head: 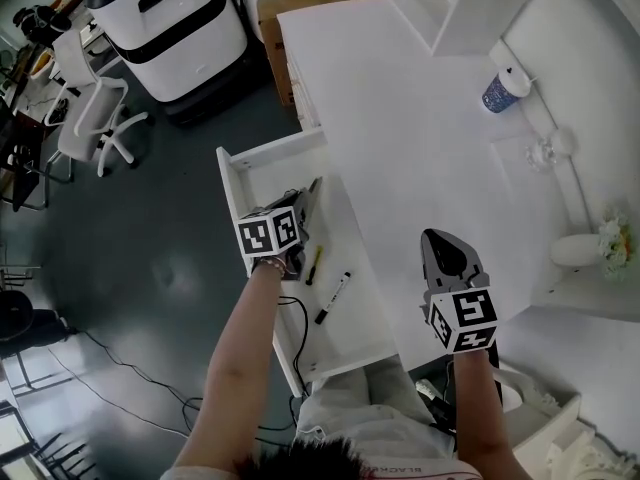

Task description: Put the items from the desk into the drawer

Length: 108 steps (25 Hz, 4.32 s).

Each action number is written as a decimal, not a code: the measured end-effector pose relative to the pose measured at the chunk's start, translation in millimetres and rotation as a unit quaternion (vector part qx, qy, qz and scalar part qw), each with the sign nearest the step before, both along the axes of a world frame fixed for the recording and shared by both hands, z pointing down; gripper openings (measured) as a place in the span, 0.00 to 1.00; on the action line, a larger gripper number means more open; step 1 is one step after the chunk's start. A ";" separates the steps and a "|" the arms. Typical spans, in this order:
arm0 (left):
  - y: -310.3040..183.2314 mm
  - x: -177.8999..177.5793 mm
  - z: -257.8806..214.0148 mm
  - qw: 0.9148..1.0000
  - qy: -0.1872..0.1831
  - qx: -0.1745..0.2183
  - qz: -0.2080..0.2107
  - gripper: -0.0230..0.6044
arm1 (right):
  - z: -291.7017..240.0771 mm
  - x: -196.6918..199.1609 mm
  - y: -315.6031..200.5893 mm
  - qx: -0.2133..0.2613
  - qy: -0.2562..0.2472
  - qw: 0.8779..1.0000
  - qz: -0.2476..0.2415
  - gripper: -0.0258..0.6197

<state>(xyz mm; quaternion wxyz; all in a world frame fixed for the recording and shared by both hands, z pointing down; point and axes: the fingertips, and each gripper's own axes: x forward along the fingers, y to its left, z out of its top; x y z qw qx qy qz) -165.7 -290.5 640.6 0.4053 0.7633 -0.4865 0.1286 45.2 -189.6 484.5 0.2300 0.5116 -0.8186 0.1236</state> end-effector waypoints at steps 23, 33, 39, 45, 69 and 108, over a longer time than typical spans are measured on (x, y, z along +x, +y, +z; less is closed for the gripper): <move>-10.3 -25.7 46.1 0.990 -0.138 -0.025 0.006 0.14 | 16.1 -5.2 -2.2 -0.013 0.010 1.000 0.006 0.05; -13.7 -34.3 43.2 0.990 -0.142 -0.014 -0.015 0.34 | 11.5 -8.1 4.7 -0.009 0.016 1.000 0.013 0.05; -14.9 -28.0 22.2 0.987 -0.157 0.022 -0.002 0.47 | 1.7 -15.4 12.7 0.003 0.011 1.000 0.018 0.05; -11.9 -14.5 -22.2 0.984 -0.154 0.082 0.020 0.50 | -14.1 -20.8 24.7 0.022 0.008 1.000 0.020 0.05; 110.8 -19.8 -259.9 0.933 -0.168 0.316 -0.027 0.50 | -122.4 -30.1 87.9 0.134 -0.010 0.990 -0.045 0.05; 255.4 -55.9 -464.6 0.819 -0.208 0.526 -0.099 0.05 | -287.5 -40.0 138.4 0.315 -0.014 0.944 -0.101 0.05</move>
